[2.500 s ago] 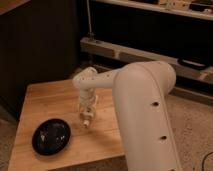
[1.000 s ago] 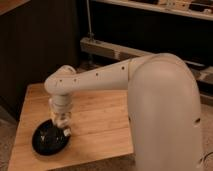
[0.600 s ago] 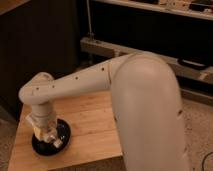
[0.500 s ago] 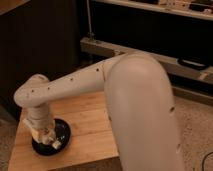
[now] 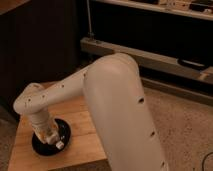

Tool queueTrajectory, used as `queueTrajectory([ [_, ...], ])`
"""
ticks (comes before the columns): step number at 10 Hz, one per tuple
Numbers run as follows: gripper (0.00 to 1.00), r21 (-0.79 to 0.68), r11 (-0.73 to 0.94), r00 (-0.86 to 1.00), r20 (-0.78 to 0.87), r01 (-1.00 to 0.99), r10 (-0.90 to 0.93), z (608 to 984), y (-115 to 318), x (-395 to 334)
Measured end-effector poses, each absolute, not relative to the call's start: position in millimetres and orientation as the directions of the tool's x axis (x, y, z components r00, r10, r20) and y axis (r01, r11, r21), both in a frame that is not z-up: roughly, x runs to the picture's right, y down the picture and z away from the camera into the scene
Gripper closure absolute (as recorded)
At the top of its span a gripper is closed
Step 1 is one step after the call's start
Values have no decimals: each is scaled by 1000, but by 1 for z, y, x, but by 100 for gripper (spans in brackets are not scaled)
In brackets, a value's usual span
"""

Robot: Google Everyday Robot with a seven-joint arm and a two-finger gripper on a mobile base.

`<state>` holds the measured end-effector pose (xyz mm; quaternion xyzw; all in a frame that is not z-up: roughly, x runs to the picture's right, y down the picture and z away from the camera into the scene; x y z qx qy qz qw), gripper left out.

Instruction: Place the bottle in the ceramic bowl

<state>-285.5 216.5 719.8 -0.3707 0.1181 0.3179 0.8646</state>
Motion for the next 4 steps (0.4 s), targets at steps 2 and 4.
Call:
queueTrajectory([
  [2, 20, -546, 507, 745, -458, -666, 485, 727, 215, -283],
  [4, 20, -548, 507, 746, -456, -665, 486, 726, 215, -284],
])
